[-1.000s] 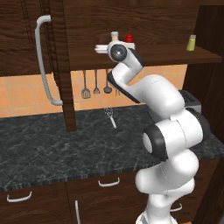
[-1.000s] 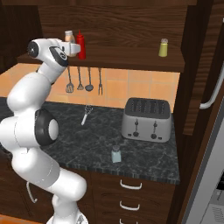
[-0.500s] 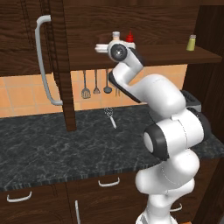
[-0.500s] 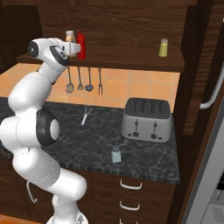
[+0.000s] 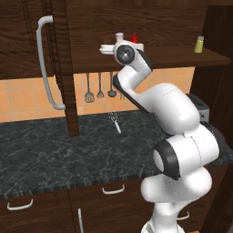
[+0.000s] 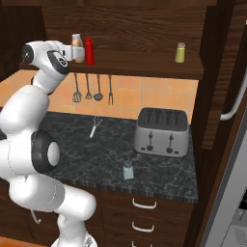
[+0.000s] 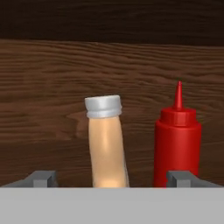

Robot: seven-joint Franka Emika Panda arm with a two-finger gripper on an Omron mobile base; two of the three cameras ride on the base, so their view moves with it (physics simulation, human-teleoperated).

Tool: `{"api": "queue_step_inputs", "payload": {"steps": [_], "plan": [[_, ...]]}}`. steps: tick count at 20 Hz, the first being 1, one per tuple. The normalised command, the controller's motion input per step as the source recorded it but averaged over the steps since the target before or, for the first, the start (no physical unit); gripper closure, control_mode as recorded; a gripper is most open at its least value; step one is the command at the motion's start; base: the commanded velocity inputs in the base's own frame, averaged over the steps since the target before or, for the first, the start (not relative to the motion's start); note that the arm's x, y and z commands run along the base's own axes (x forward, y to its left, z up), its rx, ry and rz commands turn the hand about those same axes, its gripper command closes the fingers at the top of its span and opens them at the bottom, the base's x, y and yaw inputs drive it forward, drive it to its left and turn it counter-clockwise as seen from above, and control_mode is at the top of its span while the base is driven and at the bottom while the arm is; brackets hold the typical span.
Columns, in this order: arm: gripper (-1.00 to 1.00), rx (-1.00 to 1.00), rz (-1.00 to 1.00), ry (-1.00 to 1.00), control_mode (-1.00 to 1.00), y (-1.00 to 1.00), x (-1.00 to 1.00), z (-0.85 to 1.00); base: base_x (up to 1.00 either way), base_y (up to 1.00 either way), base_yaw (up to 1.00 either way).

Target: Put the shaker and condiment bottle from the counter next to their counterparts in the cabinet.

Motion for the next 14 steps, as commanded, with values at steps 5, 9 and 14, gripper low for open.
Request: {"api": "queue_step_inputs", "payload": {"steps": [5, 9, 14], "plan": [[-1.0, 0.03, -0.02, -0.01, -1.0, -0.02, -0.82, 0.11, 0.0, 0.0, 0.0], [-1.0, 0.08, -0.06, 0.0, -1.0, -0.15, -0.85, 0.1, 0.0, 0.0, 0.0], [-1.0, 0.07, -0.06, 0.0, -1.0, -0.3, -0.7, 0.0, 0.0, 0.0, 0.0]]}}
